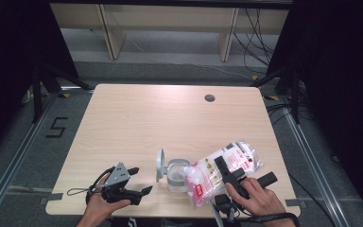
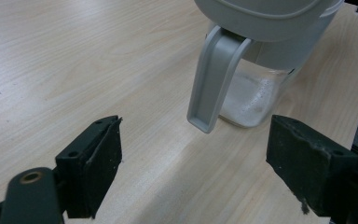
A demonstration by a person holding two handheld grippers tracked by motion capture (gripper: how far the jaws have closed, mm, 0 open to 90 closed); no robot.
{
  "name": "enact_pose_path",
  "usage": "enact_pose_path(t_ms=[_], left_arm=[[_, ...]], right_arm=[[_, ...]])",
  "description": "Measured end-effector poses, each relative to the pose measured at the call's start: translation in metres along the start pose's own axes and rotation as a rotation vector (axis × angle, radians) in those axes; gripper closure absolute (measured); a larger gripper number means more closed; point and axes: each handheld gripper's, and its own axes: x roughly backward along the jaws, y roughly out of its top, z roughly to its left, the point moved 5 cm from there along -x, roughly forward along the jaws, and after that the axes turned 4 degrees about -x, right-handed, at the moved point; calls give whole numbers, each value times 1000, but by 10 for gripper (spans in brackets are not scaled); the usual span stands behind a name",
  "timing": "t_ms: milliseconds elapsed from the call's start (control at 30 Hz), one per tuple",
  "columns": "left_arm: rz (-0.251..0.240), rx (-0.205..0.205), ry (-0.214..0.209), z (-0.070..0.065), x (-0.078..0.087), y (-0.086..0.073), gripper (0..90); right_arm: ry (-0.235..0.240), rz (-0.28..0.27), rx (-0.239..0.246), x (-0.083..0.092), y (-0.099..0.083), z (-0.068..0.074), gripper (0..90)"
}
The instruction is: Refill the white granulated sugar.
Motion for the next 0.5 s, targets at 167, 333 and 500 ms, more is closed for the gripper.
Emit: enact_pose_path(t_ms=[167, 333, 500], left_arm=[[1, 1, 0, 0, 0, 0, 177], [3, -1, 2, 0, 0, 0, 177], [6, -3, 1, 0, 0, 0, 176]], right_arm=[[-5, -7, -5, -1, 1, 1, 575], [3, 6, 28, 0, -1, -1, 578], [-2, 3, 26, 1, 0, -2, 581]])
